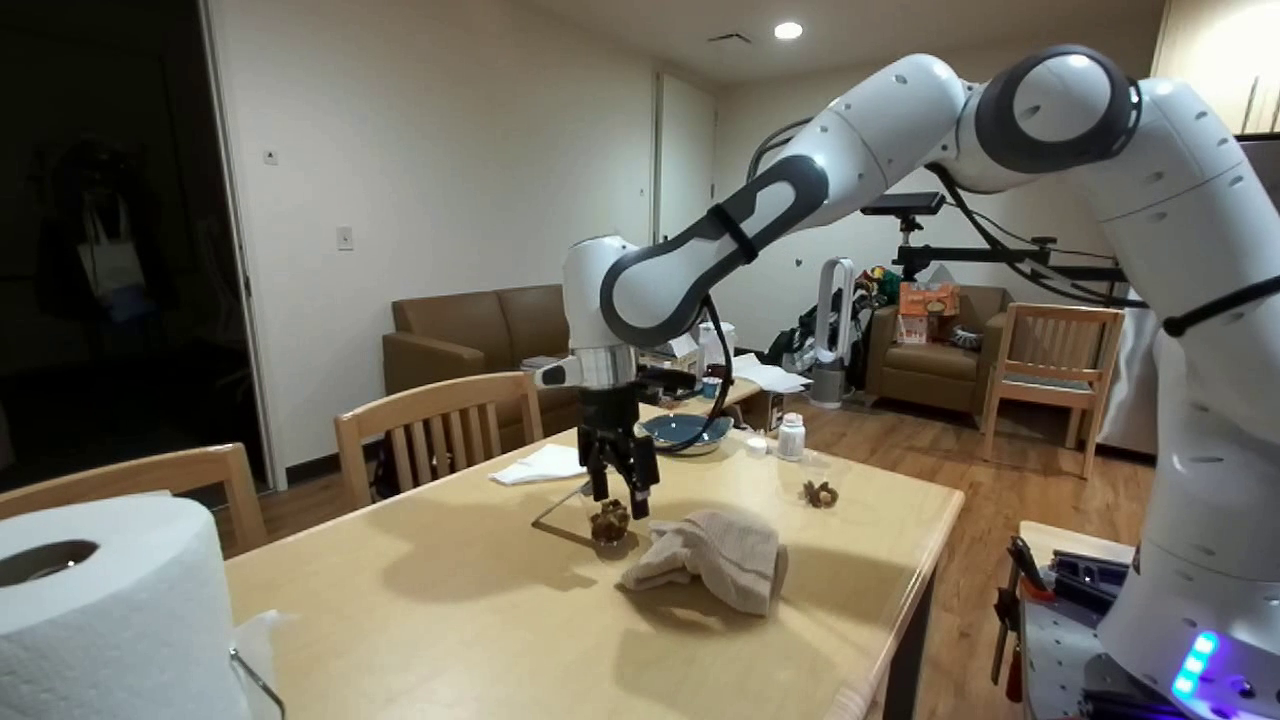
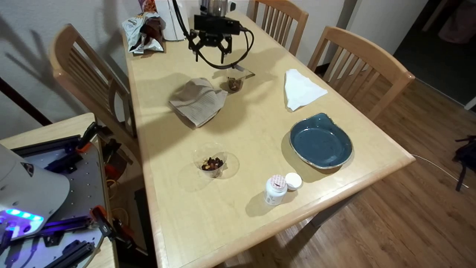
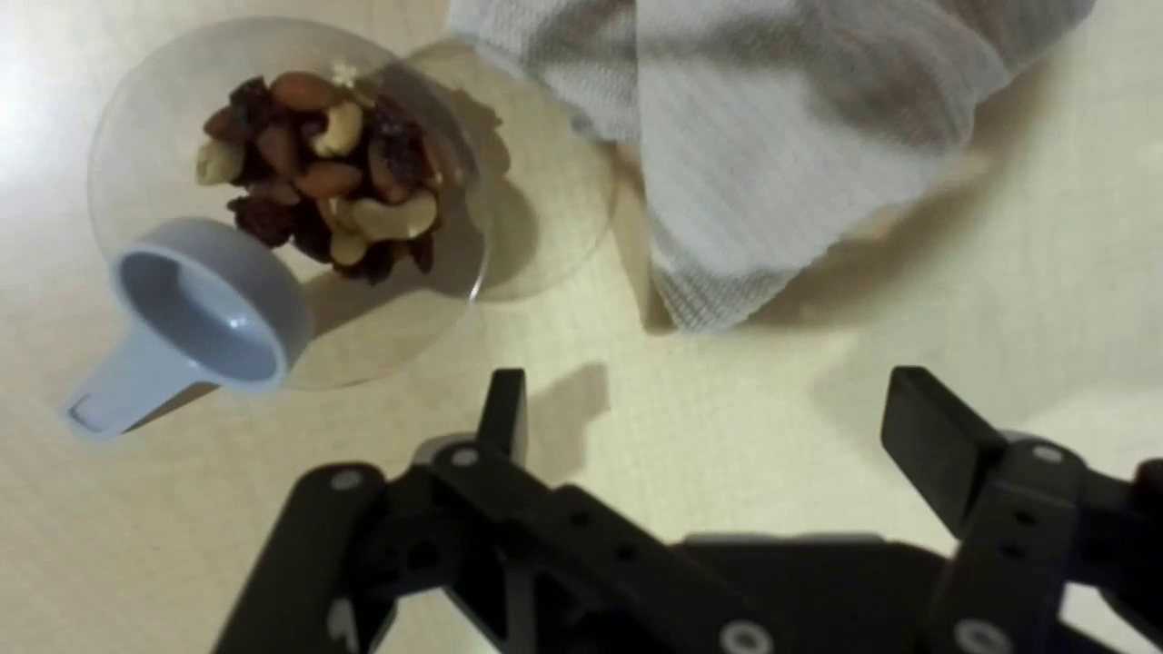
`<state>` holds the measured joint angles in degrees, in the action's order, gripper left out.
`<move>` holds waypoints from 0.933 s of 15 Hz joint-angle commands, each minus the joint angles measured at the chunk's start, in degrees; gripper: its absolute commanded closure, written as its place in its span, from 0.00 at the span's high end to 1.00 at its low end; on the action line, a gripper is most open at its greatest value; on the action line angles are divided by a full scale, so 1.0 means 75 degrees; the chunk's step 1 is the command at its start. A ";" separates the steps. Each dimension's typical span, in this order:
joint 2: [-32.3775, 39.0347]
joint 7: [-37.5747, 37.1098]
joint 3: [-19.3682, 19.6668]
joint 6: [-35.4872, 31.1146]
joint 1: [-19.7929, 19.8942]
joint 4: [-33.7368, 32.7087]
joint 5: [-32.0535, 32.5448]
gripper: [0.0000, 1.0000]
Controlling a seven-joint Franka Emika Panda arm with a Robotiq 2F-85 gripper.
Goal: Use the towel to wipe the table
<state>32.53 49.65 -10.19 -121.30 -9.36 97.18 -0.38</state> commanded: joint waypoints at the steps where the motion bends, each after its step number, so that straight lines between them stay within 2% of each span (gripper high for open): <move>1: 0.0826 -0.0875 -0.0157 0.0165 0.0040 -0.0860 -0.0219 1.00; 5: 0.1144 -0.1798 -0.0291 -0.0153 0.0112 -0.0701 -0.0552 1.00; 9: 0.0702 -0.3123 -0.0295 -0.0594 0.0235 0.0272 -0.0866 1.00; 14: 0.0314 -0.3322 -0.0480 -0.1239 0.0485 0.1053 -0.1079 1.00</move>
<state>38.60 25.63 -11.91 -128.26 -7.86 99.96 -7.00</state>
